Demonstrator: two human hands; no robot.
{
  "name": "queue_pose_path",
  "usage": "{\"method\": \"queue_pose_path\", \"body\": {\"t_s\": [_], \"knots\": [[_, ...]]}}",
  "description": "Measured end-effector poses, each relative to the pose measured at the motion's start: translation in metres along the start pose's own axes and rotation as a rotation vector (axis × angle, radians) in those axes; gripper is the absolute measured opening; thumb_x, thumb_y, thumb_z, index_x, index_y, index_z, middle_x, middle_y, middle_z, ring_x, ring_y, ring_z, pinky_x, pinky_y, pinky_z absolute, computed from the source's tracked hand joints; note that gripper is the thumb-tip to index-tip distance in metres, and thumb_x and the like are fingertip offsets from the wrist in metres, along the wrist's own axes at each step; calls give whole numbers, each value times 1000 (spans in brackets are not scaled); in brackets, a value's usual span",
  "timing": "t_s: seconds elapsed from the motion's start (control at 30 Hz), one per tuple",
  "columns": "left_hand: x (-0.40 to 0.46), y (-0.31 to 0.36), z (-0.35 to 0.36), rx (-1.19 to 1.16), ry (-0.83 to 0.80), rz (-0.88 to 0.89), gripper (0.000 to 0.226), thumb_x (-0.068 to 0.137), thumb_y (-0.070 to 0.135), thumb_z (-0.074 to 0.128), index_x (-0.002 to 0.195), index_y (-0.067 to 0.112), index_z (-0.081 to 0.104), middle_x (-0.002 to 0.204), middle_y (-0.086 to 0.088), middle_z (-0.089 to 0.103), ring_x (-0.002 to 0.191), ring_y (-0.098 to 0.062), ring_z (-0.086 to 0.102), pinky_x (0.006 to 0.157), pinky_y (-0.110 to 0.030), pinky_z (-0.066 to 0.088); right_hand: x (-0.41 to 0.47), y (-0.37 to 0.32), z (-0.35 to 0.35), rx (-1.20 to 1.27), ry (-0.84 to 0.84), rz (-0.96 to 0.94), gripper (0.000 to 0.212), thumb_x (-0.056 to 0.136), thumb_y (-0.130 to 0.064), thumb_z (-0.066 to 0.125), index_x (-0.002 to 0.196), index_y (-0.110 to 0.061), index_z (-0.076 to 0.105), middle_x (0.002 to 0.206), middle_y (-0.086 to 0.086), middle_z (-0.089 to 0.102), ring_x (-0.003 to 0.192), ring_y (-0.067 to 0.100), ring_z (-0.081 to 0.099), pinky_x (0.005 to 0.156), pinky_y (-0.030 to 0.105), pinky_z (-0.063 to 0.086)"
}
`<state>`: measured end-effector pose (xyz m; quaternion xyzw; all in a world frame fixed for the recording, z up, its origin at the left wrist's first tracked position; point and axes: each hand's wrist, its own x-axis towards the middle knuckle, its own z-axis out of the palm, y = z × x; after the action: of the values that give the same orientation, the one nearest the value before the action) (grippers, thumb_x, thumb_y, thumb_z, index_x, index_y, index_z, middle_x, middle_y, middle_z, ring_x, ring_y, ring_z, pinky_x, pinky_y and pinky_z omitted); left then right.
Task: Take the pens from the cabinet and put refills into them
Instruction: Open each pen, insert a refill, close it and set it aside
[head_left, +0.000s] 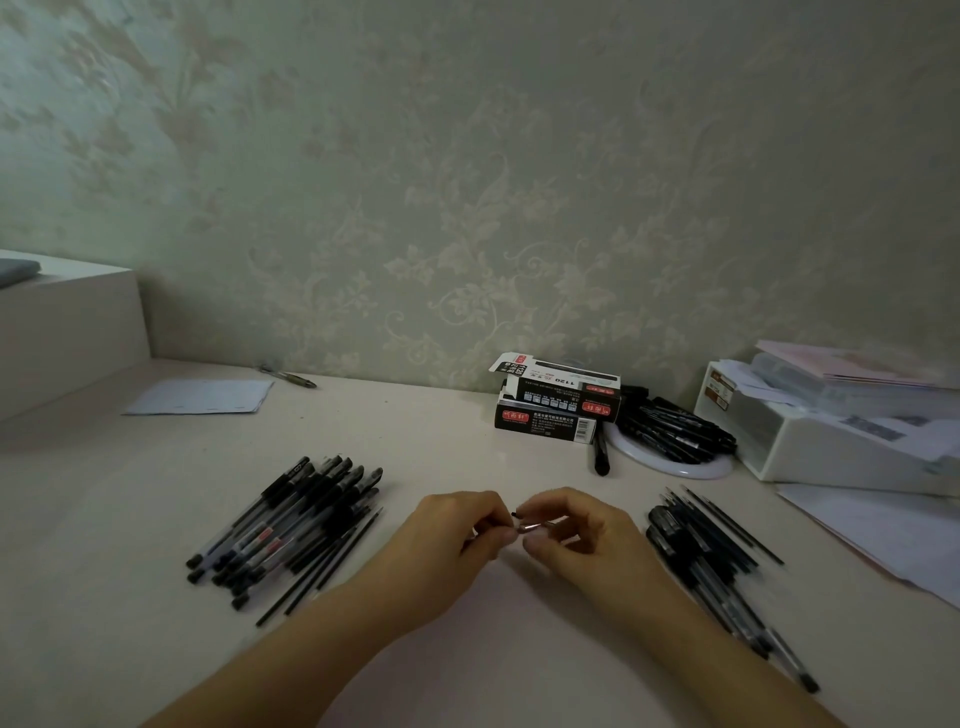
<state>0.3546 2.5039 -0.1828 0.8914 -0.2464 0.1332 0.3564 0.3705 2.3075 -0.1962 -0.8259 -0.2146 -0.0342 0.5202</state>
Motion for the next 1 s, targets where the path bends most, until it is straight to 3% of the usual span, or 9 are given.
{"method": "queue_pose_path", "body": {"t_s": [0.13, 0.23, 0.37, 0.5, 0.63, 0.77, 0.9, 1.0], "knots": [[-1, 1, 1, -35, -4, -18, 12, 94, 26, 56, 94, 20, 66, 73, 16, 61, 67, 5, 54, 60, -7, 38, 0, -4, 3, 63, 54, 32, 18, 80, -50, 68, 91, -36, 69, 89, -9, 72, 76, 6, 67, 70, 18, 52], [-1, 2, 2, -50, -7, -24, 11, 94, 27, 56, 93, 22, 66, 72, 16, 60, 65, 5, 54, 59, -7, 38, 0, -2, 4, 25, 28, 25, 13, 87, -40, 66, 84, -29, 72, 78, -3, 72, 72, 7, 65, 69, 18, 50], [0, 0, 1, -54, -3, -27, 10, 94, 27, 56, 92, 24, 65, 71, 15, 61, 65, 3, 55, 60, -8, 39, 0, -2, 1, 71, 17, 22, 11, 88, -18, 71, 90, -29, 74, 87, -8, 73, 76, 8, 66, 71, 18, 53], [0, -2, 3, -63, -13, -22, 9, 95, 28, 54, 96, 28, 63, 72, 14, 62, 65, 0, 56, 59, -9, 40, 1, -4, 2, 85, 16, 47, 13, 87, -26, 71, 100, -28, 71, 93, -10, 72, 80, 8, 68, 74, 19, 54], [0, -2, 4, -85, -20, -18, 6, 96, 35, 52, 100, 35, 56, 75, 10, 65, 66, -4, 59, 57, -14, 45, 1, -5, 2, 124, 63, 74, 10, 91, -26, 66, 87, -19, 72, 76, 0, 73, 67, 4, 64, 63, 13, 49], [0, -4, 3, -67, -25, -34, 9, 97, 33, 50, 103, 40, 51, 79, 10, 65, 67, -6, 60, 61, -21, 49, 3, -2, -4, 221, 221, 136, 15, 93, -23, 63, 84, -17, 73, 74, 1, 74, 63, 4, 62, 57, 11, 47], [0, -3, 4, -77, -24, -40, 10, 96, 35, 51, 105, 37, 47, 78, 12, 64, 67, -6, 59, 59, -16, 47, 2, -7, 2, 142, 95, 118, 31, 80, -54, 60, 86, -27, 74, 79, -4, 75, 66, 0, 64, 62, 12, 48], [0, -2, 5, -87, -33, -40, 9, 96, 36, 51, 104, 36, 47, 80, 12, 64, 68, -4, 59, 59, -11, 44, 0, -7, 6, 43, 39, 84, 22, 82, -49, 65, 84, -28, 74, 78, -2, 74, 73, 6, 67, 71, 17, 51]]}}
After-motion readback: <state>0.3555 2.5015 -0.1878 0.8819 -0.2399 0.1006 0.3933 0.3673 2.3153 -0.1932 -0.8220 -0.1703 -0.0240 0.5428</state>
